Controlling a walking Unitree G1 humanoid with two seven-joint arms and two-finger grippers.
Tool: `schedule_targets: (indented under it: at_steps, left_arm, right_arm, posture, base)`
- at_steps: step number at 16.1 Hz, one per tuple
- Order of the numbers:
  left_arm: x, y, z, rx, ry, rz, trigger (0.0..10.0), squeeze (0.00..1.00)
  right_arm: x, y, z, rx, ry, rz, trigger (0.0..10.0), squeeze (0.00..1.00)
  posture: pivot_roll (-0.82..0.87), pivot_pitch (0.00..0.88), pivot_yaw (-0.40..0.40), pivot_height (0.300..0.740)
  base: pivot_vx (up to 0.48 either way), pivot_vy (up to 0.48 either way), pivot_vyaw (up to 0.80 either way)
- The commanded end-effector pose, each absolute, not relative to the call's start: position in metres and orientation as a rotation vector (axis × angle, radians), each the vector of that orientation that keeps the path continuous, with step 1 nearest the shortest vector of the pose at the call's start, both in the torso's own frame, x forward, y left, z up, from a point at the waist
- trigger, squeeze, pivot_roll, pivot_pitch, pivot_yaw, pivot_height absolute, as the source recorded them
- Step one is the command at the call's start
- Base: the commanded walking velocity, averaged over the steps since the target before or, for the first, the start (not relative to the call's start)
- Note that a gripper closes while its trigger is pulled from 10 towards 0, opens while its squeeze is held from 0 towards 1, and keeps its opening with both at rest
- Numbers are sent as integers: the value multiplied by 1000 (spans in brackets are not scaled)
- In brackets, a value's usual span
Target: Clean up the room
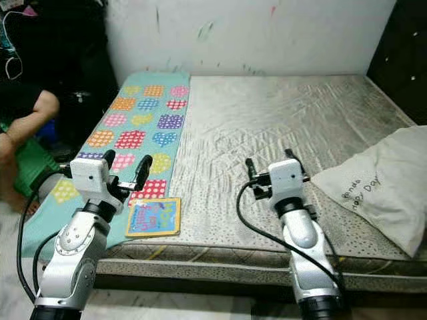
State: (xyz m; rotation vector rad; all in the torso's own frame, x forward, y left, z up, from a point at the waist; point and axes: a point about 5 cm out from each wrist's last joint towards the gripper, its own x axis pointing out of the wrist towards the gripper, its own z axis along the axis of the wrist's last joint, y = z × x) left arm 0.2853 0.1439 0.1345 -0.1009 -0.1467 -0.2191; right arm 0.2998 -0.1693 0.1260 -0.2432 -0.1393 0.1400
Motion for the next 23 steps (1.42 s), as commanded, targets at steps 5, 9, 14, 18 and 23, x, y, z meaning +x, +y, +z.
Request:
schedule_targets:
  at_steps: [5, 9, 14, 18, 23]
  left_arm:
    - [284, 149, 139, -97, -176, -226, 10000, 0]
    - [285, 149, 140, -98, -177, -232, 10000, 0]
    - [285, 149, 140, -95, -176, -235, 10000, 0]
    - [285, 148, 140, -93, -175, -239, 10000, 0]
    - [285, 147, 139, -88, -174, -250, 10000, 0]
  right_arm:
    - [302, -166, 129, -228, -146, 152, 10000, 0]
    - [302, -166, 129, -223, -144, 149, 10000, 0]
    - [302, -166, 128, -221, -143, 148, 10000, 0]
    - [302, -166, 128, -224, -144, 151, 10000, 0]
    - [302, -167, 127, -228, -142, 149, 10000, 0]
  posture:
    - [-100, 0, 38, 740]
    - [-99, 0, 40, 740]
    - [-100, 0, 41, 740]
    - [-100, 0, 41, 740]
    - [-102, 0, 45, 740]
  base:
    - [155, 0, 0]
    - [277, 0, 0]
    - [289, 0, 0]
    - [290, 0, 0]
    - [270, 0, 0]
